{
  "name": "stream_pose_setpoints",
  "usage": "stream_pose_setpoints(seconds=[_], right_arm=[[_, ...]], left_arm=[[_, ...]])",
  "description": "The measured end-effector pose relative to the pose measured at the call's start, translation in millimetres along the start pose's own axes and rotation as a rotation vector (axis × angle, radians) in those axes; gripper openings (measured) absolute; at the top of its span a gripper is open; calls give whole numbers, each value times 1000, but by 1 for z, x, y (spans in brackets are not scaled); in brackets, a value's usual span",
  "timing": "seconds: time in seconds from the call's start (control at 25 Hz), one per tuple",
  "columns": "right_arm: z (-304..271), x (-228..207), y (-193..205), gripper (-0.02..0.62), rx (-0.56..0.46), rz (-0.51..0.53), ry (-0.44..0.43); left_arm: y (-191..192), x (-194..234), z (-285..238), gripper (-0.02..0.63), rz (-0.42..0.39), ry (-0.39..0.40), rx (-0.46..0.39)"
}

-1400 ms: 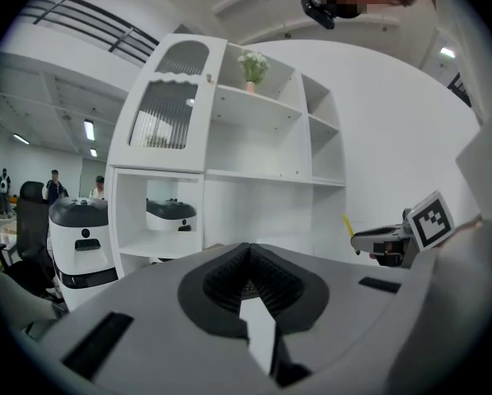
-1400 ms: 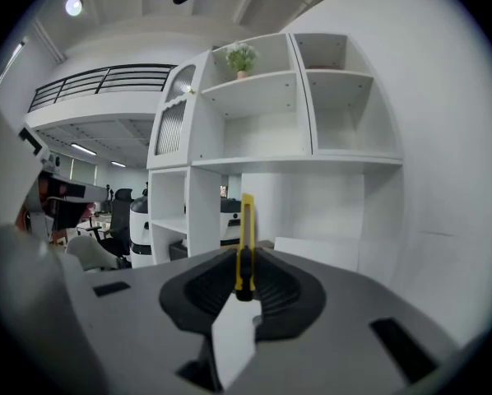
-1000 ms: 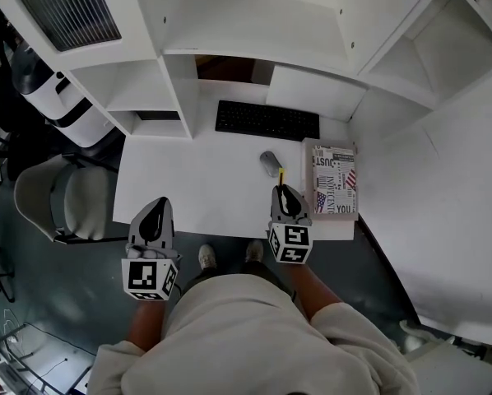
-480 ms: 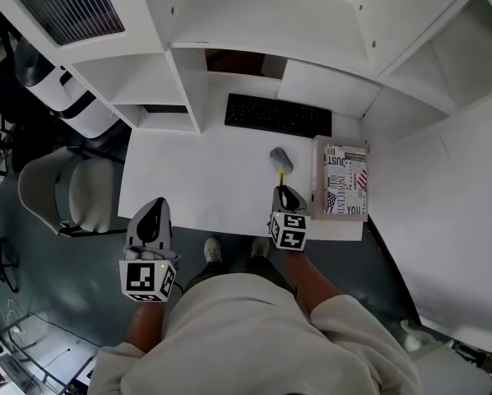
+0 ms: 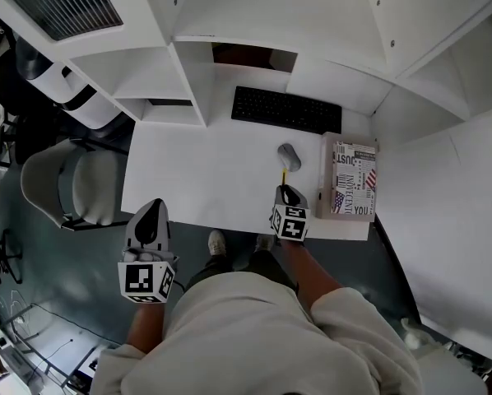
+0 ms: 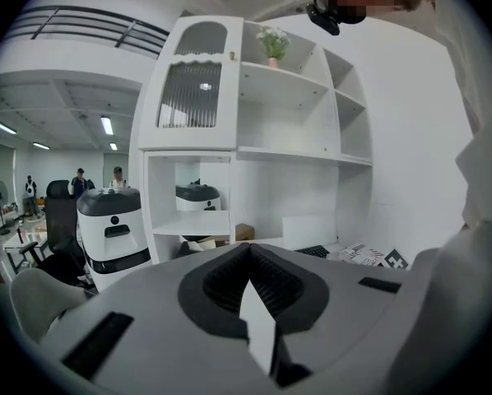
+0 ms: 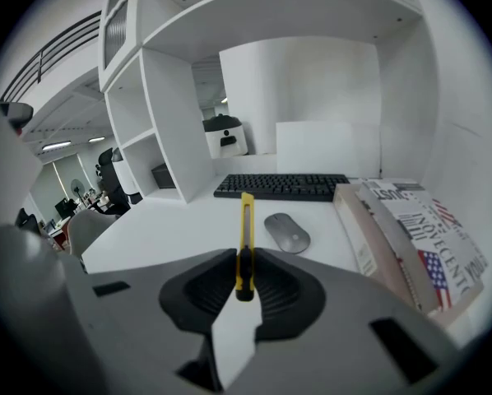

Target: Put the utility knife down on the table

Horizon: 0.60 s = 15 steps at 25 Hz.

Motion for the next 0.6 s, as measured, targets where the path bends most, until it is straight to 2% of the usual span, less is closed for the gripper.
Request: stream_pose_setpoints(seconds=[0.6], right_arm=[[-45,-10,28,70,173,-153,11]], left_arm=[[8,3,-21,0,6,-2,55]])
Point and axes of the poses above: the fingertips, and each gripper's own axes: z backward along the fingers, x to its left, y out of its underside, the point moved 9 cm from there along z, backward along the fingers, and after that the axes turned 1 degree about -z, right-handed, at the moved point
